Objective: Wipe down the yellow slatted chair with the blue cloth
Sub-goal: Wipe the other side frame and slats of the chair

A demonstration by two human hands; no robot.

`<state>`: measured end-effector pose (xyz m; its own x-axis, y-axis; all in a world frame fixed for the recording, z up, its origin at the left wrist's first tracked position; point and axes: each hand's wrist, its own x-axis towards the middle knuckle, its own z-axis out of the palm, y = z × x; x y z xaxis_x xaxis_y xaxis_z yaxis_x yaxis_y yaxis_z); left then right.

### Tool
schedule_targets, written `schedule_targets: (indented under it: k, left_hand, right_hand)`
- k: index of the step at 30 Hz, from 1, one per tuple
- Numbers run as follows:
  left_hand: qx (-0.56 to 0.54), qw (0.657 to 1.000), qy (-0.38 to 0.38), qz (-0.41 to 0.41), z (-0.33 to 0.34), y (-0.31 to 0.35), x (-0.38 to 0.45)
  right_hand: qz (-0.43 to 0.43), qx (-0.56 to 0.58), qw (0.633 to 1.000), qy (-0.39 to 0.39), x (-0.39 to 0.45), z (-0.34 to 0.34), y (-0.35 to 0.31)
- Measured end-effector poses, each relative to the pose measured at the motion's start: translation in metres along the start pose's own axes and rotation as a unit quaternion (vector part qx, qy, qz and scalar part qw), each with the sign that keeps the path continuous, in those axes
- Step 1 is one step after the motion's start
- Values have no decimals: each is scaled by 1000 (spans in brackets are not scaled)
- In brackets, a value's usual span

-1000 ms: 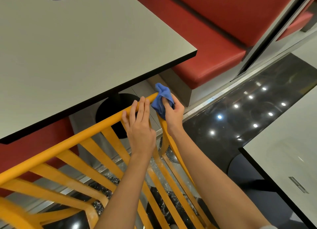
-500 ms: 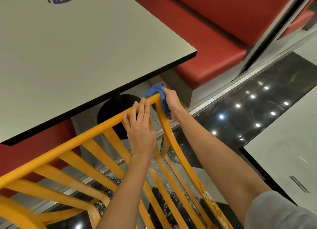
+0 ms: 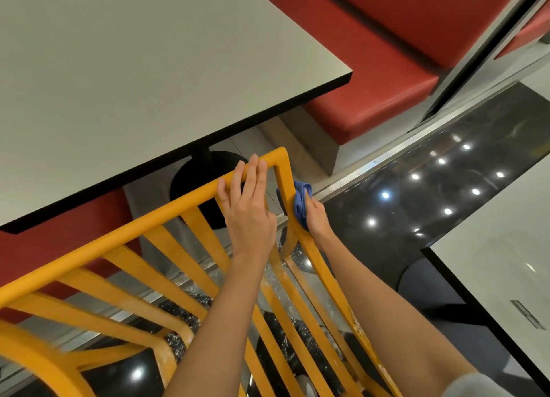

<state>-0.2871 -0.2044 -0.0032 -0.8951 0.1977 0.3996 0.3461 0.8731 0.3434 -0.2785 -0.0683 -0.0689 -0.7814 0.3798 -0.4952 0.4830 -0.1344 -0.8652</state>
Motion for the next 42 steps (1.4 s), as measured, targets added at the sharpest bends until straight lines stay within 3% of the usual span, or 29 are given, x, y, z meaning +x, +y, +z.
schedule_targets:
  k: [6,11,14,19,22,29,37,42]
  left_hand:
    - [2,1000,-5,4,-4,-2,1]
    - [-5,1000,-6,1,-6,0,1]
    - [-8,1000,-1,0,-5,1,-1]
    - [-6,1000,0,-1,-1,-3,-2]
    - [3,1000,-1,8,-1,-3,-2]
    - [42,998,-18,34,-1,-5,-5]
    - [43,999,-1,30,4,-6,-5]
    - [48,998,0,40,2,-10,-4]
  right_hand:
    - [-150,-92,979,99,-34,-9,64]
    - [-142,-165,968,123,-60,-37,91]
    - [-145,-156,969,126,-47,-27,70]
    - [-246,-46,956,153,-15,14,5]
    - [-223,-105,960,131,-29,-11,43]
    - [-81,-254,957,116,-111,-94,142]
    - [-153,-286,929,179,-64,-36,106]
    - [-209,-353,896,167,-120,-71,149]
